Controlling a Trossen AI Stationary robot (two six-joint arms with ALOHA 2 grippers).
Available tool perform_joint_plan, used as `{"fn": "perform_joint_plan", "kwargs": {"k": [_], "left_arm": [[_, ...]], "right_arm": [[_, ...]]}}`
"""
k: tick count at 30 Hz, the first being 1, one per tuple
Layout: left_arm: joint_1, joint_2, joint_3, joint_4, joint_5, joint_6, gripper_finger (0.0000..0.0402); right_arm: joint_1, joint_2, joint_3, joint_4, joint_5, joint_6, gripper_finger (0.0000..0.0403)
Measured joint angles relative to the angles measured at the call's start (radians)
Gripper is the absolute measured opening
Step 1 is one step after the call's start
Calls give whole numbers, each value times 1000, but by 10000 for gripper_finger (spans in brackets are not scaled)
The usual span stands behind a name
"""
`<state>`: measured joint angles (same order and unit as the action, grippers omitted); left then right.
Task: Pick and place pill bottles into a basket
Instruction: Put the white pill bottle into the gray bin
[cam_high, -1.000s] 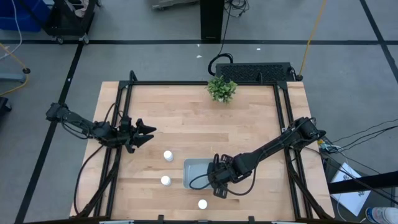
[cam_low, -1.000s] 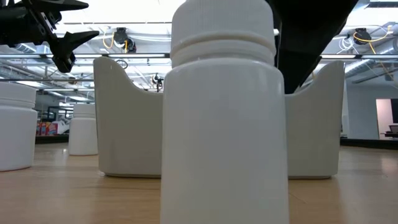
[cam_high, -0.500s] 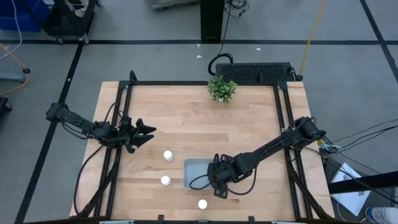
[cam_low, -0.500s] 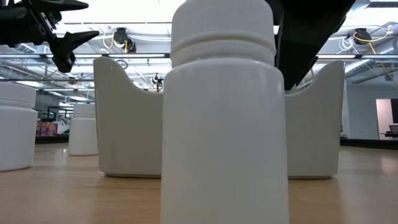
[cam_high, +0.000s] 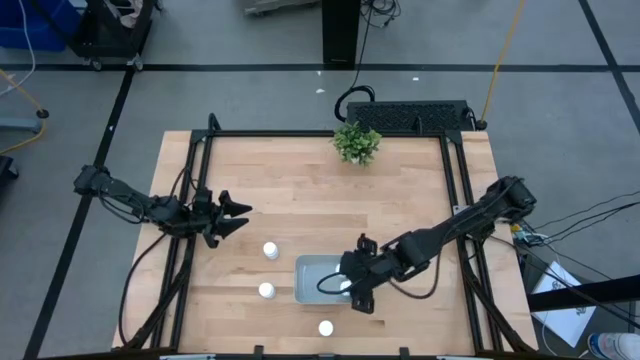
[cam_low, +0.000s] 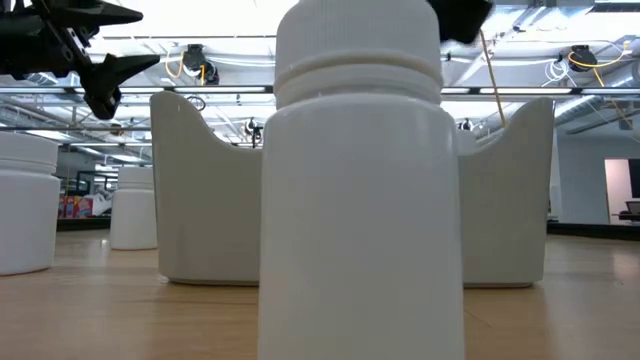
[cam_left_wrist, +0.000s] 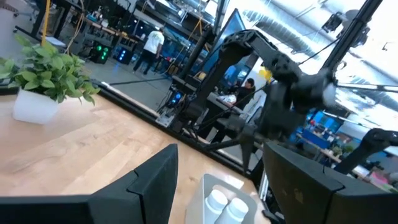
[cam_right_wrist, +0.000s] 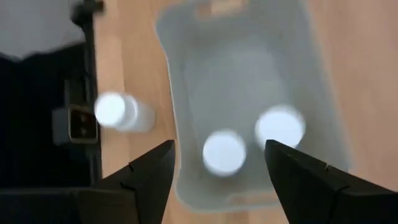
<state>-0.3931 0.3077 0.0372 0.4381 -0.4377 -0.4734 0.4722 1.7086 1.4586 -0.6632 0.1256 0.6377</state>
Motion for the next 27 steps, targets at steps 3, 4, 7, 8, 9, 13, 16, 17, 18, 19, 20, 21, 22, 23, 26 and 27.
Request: {"fn": "perform_joint_plan", "kwargs": {"k": [3, 4, 7, 8, 9, 13, 16, 17, 18, 19, 20, 21, 22, 23, 26, 27], "left_arm": [[0, 0, 0, 0, 1, -17, 241], [0, 0, 0, -1, 1, -18, 241], [0, 0, 1, -2, 1, -13, 241], [0, 0, 4, -4, 2, -4, 241], [0, 0, 11, -10, 1, 2, 241], [0, 5, 97, -212, -11, -8, 241], [0, 46, 202, -445, -39, -66, 241], [0, 65, 238, -511, -39, -86, 241], [0, 89, 273, -569, -39, -102, 241], [0, 115, 307, -616, -39, -118, 241], [0, 144, 339, -653, -41, -134, 241], [0, 176, 368, -685, -44, -144, 241], [0, 210, 395, -712, -50, -151, 241], [0, 249, 421, -737, -64, -161, 241], [12, 377, 490, -820, -84, -199, 241], [20, 421, 512, -845, -82, -216, 241]], "right_arm": [[11, -43, 0, 49, 86, -87, 243], [16, -58, 0, 69, 118, -121, 243], [27, -93, 0, 147, 225, -235, 244], [32, -103, 0, 167, 263, -274, 244], [38, -110, 0, 189, 298, -316, 244], [48, -136, -67, 369, 409, -458, 240], [27, -164, -178, 521, 426, -493, 236], [15, -176, -218, 572, 427, -501, 234], [3, -191, -257, 626, 428, -515, 232], [-10, -209, -299, 695, 429, -533, 231], [-22, -228, -340, 769, 429, -552, 230], [-34, -248, -380, 848, 428, -565, 229], [-44, -272, -422, 928, 423, -578, 229], [-52, -296, -462, 1009, 423, -596, 229], [-68, -371, -584, 1280, 424, -639, 230], [-68, -398, -623, 1361, 423, -652, 230]]}}
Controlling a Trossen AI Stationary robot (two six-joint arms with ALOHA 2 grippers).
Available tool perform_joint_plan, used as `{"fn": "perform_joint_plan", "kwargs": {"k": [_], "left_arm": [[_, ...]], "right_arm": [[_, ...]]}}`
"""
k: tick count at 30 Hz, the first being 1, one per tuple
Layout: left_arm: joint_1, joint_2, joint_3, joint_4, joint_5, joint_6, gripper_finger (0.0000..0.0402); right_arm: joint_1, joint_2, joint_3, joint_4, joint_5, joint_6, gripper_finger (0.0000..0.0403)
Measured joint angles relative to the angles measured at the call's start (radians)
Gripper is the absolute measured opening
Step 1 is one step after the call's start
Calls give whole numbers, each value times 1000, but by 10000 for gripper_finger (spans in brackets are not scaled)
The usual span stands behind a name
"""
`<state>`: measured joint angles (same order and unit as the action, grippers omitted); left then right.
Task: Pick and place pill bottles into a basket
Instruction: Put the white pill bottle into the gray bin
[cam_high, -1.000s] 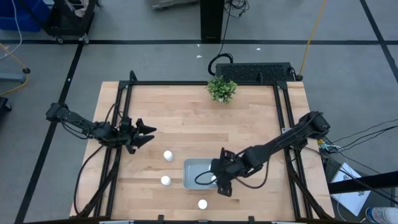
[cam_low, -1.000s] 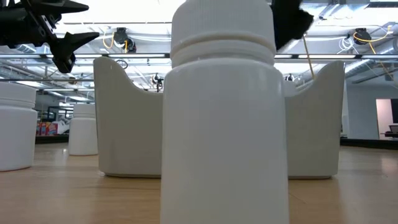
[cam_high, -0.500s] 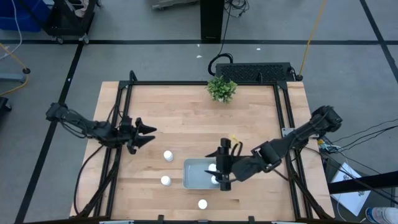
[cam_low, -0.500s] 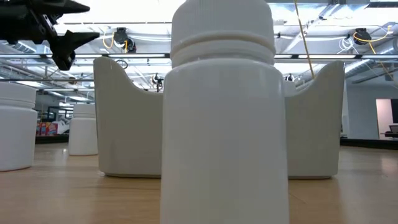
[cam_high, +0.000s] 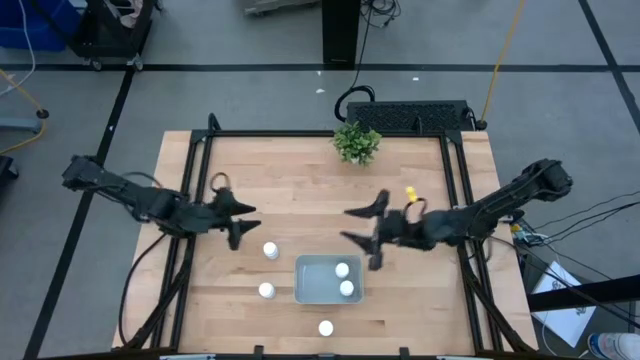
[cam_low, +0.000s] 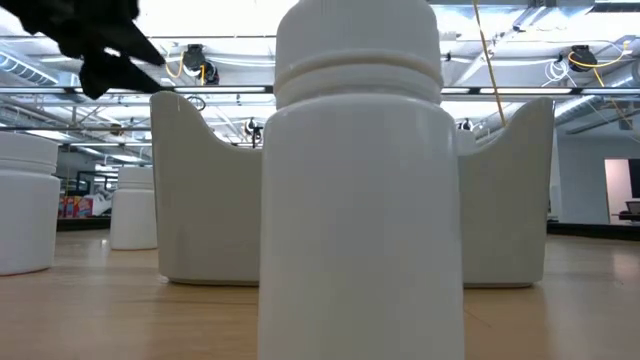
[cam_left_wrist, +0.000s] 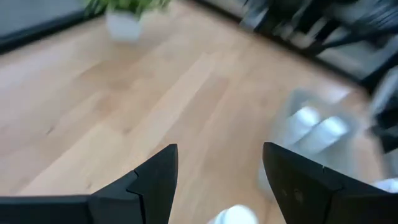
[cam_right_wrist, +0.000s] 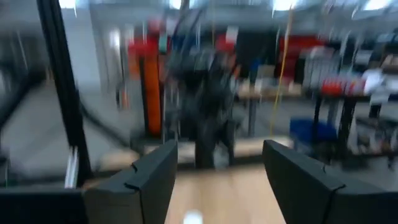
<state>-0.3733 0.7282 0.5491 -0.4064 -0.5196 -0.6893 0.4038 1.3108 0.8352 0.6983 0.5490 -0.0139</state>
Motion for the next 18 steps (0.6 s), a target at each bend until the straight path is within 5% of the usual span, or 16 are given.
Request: {"fn": "perform_joint_plan", "kwargs": {"k": [7, 18], "left_arm": [[34, 270, 148, -65, 144, -47, 241], [34, 512, 244, -155, 207, -114, 241]], "right_arm": [[16, -136, -208, 333, -51, -46, 227], [61, -174, -262, 406, -54, -49, 227]]}}
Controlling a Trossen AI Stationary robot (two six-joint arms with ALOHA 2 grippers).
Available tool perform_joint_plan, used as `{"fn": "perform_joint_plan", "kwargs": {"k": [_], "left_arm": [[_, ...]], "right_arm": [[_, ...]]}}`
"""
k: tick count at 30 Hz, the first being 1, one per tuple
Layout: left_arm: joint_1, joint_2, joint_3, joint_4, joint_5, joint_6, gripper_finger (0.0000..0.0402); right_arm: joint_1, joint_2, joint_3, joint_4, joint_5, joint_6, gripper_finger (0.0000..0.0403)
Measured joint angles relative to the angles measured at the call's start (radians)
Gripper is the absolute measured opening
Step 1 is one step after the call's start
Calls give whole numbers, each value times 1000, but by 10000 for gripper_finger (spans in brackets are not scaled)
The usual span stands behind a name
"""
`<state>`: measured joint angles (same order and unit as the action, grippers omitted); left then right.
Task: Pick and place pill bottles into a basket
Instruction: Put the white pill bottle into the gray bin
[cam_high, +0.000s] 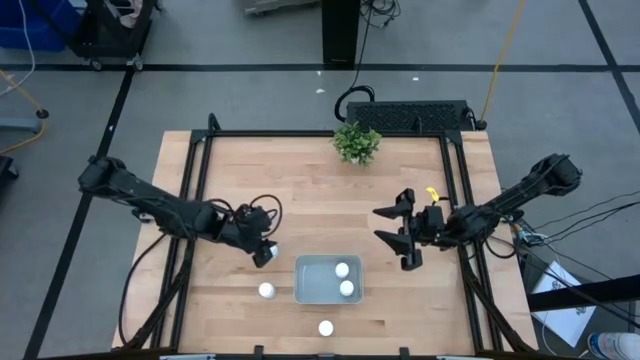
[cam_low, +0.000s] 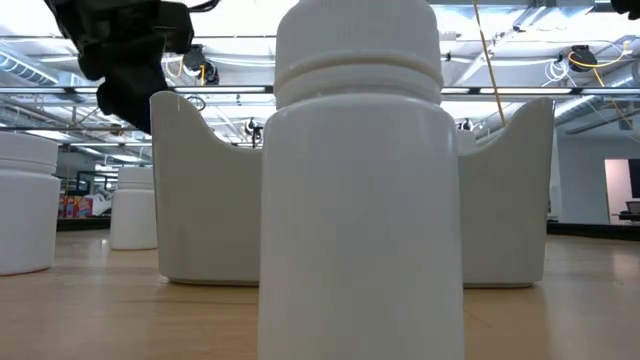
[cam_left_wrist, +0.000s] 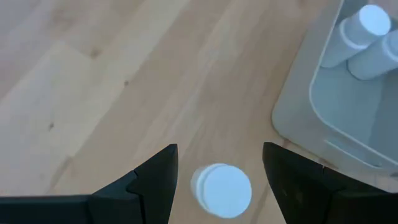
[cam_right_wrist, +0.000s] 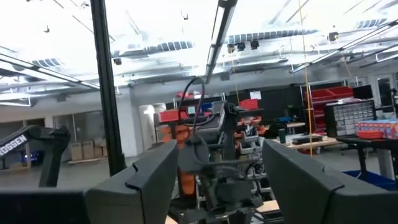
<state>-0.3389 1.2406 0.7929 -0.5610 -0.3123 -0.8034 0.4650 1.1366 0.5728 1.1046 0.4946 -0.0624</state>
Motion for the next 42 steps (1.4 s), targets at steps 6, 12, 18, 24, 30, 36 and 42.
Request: {"fn": "perform_joint_plan", "kwargs": {"k": [6, 12, 18, 24, 30, 36, 42], "left_arm": [[-2, 30, 0, -26, 1, -14, 241], [-10, 30, 0, -25, -18, -65, 241], [-46, 59, -2, -24, -25, -95, 241], [-70, 91, -1, -12, -49, -118, 241], [-70, 135, -1, -14, -49, -127, 241], [-70, 161, 1, 3, -36, -135, 241], [-83, 163, -1, 5, -30, -152, 241]], "right_arm": [[2, 0, 0, 12, 0, -5, 227], [2, 0, 0, 12, 0, -6, 222], [2, 0, 0, 5, 1, -3, 221], [2, 0, 0, 1, 1, -3, 221], [2, 1, 0, 1, 0, -3, 219], [2, 0, 0, 1, 0, -3, 216], [2, 1, 0, -2, 0, -2, 215]]}}
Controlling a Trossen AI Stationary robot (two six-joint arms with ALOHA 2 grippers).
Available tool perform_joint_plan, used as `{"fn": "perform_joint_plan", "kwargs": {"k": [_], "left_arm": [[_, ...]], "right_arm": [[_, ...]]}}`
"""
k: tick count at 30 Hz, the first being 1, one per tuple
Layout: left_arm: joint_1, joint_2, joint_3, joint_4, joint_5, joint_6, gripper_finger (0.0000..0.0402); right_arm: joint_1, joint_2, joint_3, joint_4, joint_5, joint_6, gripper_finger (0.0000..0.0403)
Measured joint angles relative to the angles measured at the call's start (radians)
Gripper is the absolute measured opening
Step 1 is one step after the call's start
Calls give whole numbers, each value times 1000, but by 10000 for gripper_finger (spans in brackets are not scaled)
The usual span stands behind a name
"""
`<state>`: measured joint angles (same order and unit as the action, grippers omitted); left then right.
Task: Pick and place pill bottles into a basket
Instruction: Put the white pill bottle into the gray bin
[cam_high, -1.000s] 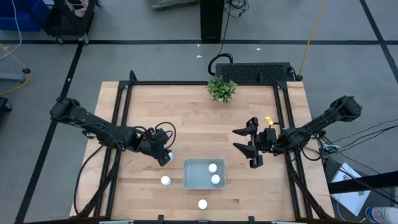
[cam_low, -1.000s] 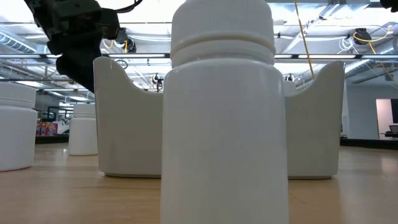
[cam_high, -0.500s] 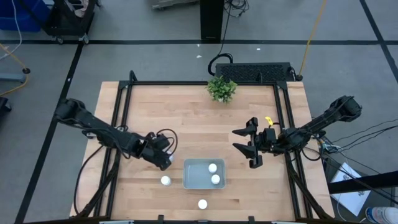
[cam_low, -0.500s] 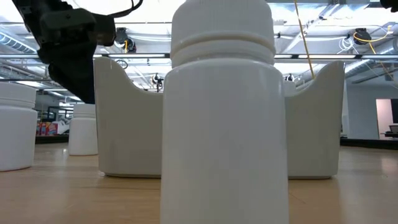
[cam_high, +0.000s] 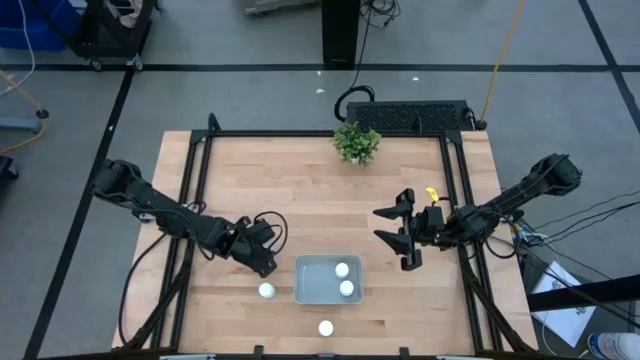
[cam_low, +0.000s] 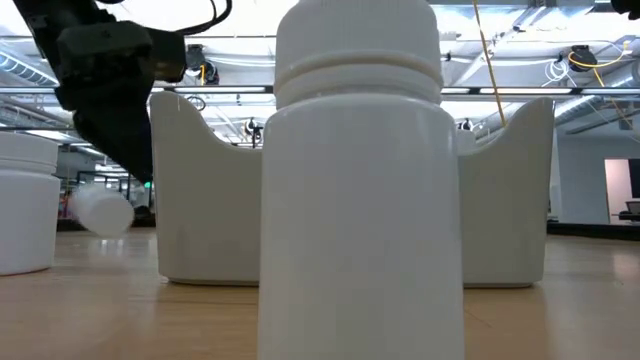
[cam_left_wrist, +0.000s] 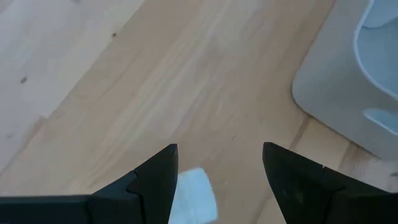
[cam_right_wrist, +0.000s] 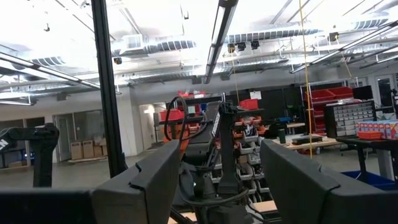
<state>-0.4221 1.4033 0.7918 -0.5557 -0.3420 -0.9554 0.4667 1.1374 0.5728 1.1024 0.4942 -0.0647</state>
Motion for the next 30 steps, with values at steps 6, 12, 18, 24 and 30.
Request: {"fn": "perform_joint_plan", "kwargs": {"k": [6, 12, 18, 24, 30], "left_arm": [[1, 0, 0, -4, -20, 15, 241], [1, -5, 0, -20, 12, 98, 241], [0, -41, 0, -145, 116, 200, 241], [-92, -137, 0, -266, 150, 302, 241], [-197, -160, -14, -259, 98, 422, 241]], "right_arm": [[0, 0, 0, 0, 0, 0, 215], [0, 0, 0, -22, 0, 0, 215], [0, 0, 0, -26, -1, 0, 215], [0, 0, 0, -34, 0, 0, 215], [0, 0, 0, -38, 0, 18, 215]]}}
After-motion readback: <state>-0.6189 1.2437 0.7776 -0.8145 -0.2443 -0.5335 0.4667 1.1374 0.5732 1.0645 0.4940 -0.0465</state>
